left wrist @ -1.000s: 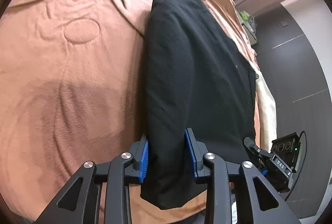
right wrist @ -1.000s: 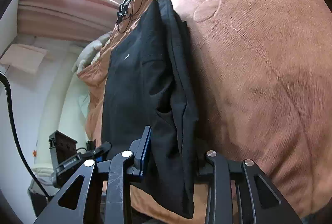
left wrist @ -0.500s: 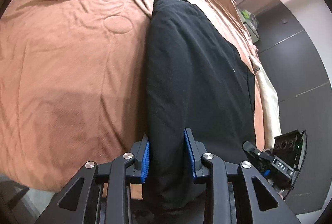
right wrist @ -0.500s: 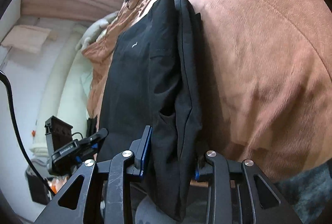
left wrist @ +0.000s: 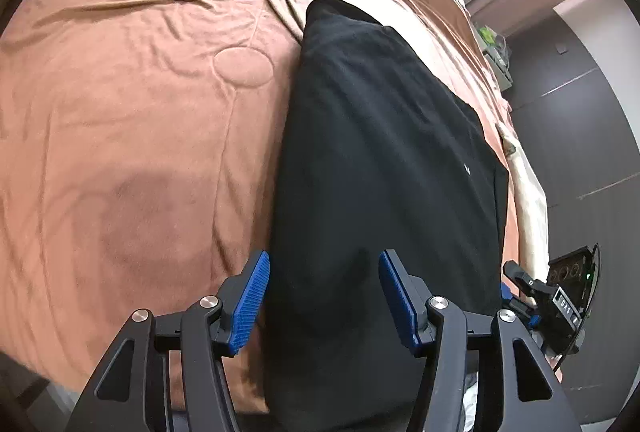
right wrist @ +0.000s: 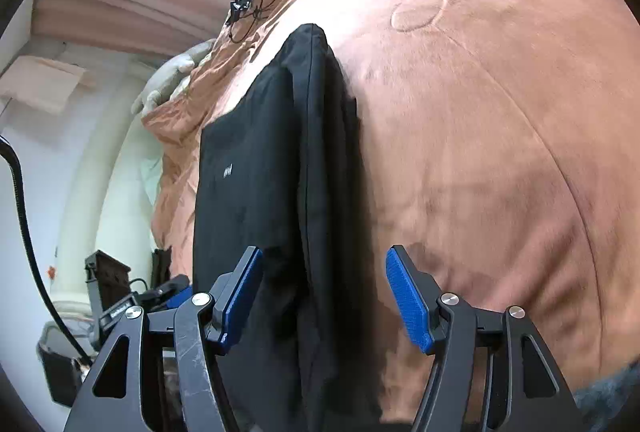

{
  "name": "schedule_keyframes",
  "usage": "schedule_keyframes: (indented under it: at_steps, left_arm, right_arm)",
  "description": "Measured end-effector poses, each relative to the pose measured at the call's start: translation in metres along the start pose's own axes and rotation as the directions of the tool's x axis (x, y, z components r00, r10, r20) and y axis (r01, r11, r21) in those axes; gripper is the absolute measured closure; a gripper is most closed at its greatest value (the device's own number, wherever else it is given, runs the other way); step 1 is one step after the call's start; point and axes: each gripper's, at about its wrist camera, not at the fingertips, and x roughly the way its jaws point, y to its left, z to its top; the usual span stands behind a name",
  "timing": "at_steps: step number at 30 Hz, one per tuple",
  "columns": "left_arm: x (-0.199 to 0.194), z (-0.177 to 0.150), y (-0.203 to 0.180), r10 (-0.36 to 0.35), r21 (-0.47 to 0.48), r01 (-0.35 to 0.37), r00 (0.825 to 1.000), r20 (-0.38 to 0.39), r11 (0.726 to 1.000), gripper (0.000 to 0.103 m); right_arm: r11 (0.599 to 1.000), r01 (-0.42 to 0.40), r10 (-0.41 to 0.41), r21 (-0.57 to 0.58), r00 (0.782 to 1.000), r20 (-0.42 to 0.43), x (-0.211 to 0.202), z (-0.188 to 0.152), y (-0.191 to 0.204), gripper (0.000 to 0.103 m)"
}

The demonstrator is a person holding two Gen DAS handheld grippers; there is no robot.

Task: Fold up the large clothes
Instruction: 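Press the folded shirt flat with both tools and open them, then grasp the folded black shirt's end with both tools and lift it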

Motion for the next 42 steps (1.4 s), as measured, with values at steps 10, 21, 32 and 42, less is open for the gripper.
schedule_keyframes:
  at_steps: [10, 21, 32, 42]
  left_arm:
    - [0.027, 0.043, 0.003, -0.005, -0.010, 0.005, 1.000, -0.007, 1.000, 0.044]
    - [0.051, 0.087, 0.000, -0.017, -0.018, 0.017, 1.000, 0.006, 1.000, 0.044]
    - [0.072, 0.117, 0.004, -0.021, -0.025, 0.022, 1.000, 0.017, 0.999, 0.044]
    - [0.046, 0.111, -0.019, 0.006, 0.028, -0.008, 0.998, 0.065, 1.000, 0.071]
  right_arm:
    - [0.999, -0.048, 0.049, 0.005, 0.998, -0.039, 0.046, 0.035, -0.002, 0.039]
    - [0.994, -0.099, 0.101, 0.054, 0.994, -0.043, 0.072, 0.066, -0.017, 0.039]
    - [0.994, -0.108, 0.110, 0.030, 0.992, -0.066, 0.087, 0.081, -0.016, 0.059]
    - [0.987, -0.098, 0.101, -0.129, 0.995, 0.014, 0.053, 0.068, 0.032, 0.088]
